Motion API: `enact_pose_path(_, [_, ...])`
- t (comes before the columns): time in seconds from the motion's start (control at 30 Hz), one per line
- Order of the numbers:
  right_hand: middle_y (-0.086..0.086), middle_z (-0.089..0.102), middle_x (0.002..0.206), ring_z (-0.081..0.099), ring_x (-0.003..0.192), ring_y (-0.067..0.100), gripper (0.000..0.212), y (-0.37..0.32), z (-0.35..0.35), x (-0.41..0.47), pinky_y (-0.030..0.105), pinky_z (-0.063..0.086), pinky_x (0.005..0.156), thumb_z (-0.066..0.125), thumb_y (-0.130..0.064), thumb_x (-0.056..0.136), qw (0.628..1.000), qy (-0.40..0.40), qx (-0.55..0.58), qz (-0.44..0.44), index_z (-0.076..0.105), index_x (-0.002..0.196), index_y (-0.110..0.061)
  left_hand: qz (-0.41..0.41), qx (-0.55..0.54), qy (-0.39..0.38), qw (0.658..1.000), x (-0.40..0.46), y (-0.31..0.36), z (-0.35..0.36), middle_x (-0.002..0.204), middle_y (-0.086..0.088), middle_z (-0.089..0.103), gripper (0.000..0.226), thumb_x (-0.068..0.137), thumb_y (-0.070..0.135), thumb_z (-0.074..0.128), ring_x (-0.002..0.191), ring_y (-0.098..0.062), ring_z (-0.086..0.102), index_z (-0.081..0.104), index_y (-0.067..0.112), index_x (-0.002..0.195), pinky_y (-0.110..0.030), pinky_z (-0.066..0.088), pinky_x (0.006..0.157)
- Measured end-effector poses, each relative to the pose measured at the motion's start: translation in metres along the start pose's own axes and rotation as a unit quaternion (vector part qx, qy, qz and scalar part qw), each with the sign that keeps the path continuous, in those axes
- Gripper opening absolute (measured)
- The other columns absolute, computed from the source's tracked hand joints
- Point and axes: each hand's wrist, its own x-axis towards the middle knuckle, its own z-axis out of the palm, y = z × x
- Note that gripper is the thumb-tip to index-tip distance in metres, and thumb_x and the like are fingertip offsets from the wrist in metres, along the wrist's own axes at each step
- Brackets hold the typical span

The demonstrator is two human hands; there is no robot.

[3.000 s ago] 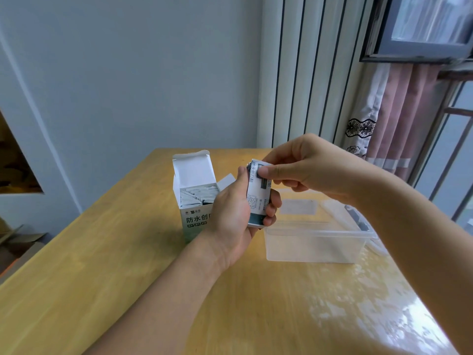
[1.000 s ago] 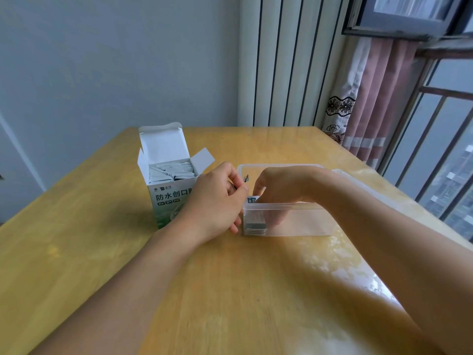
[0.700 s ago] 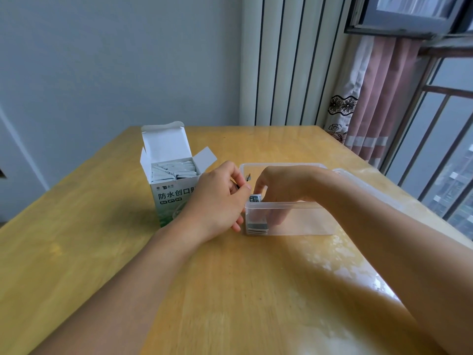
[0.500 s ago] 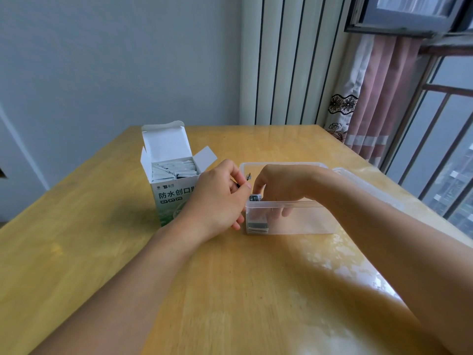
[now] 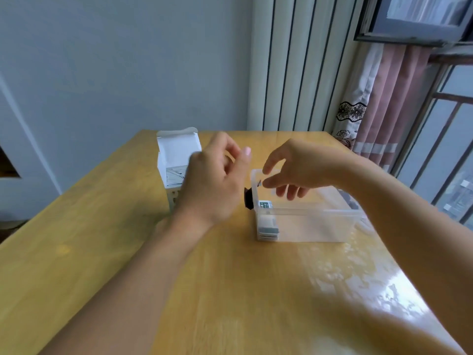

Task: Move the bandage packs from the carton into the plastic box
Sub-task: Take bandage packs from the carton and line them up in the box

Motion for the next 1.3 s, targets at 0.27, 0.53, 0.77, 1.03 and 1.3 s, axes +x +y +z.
enact_pose_path(0.27, [-0.011,0.071,0.073,0.059,0.062,0.002,0.002,-0.074,0.019,-0.002,0.012,0.045,0.056,0.079,-0.024,0.083,0.939,0.213,0.037,-0.269,0.077,0.081,-0.023,-0.045,0.050,0.120,0.991,0.030,-0.048,-0.070,0.050,0.006,0.056,0.016,0.082,0.024,0.071,0.047,-0.007,0.046,0.060,0.021,0.071,-0.022,0.038,0.055])
enact_pose_path(0.53, [-0.005,0.073,0.078,0.061,0.069,0.011,0.010,-0.085,0.047,0.032,0.029,0.052,0.067,0.076,-0.028,0.087,0.969,0.115,-0.081,-0.203,0.080,0.085,-0.018,-0.034,0.049,0.131,0.990,0.030,-0.059,-0.063,0.051,0.004,0.055,0.012,0.083,0.018,0.070,0.048,-0.009,0.047,0.063,0.019,0.072,-0.022,0.040,0.055])
enact_pose_path(0.77, [0.001,0.077,0.080,0.058,0.061,0.009,0.010,-0.090,0.035,0.041,0.023,0.050,0.060,0.084,-0.028,0.078,0.991,0.030,-0.001,-0.127,0.080,0.083,-0.020,-0.024,0.076,0.117,0.990,0.029,-0.066,-0.057,0.049,0.003,0.057,0.015,0.087,0.026,0.067,0.050,-0.013,0.050,0.062,0.022,0.073,-0.027,0.046,0.058])
enact_pose_path(1.03, [-0.004,0.077,0.076,0.073,0.068,0.011,0.008,-0.098,0.032,0.045,0.026,0.059,0.069,0.085,-0.019,0.076,0.991,0.015,-0.042,-0.123,0.079,0.080,-0.023,-0.001,0.053,0.148,0.988,0.029,-0.063,-0.055,0.046,0.008,0.048,0.028,0.091,0.044,0.056,0.048,-0.011,0.044,0.059,0.023,0.072,-0.028,0.040,0.056])
enact_pose_path(1.3, [-0.003,0.076,0.075,0.069,0.065,0.013,0.014,-0.097,0.035,0.046,0.025,0.055,0.060,0.082,-0.015,0.076,0.984,0.050,-0.073,-0.152,0.075,0.076,-0.027,-0.006,0.034,0.156,0.987,0.029,-0.066,-0.054,0.045,0.007,0.045,0.036,0.094,0.047,0.051,0.046,-0.010,0.041,0.063,0.017,0.078,-0.026,0.033,0.053])
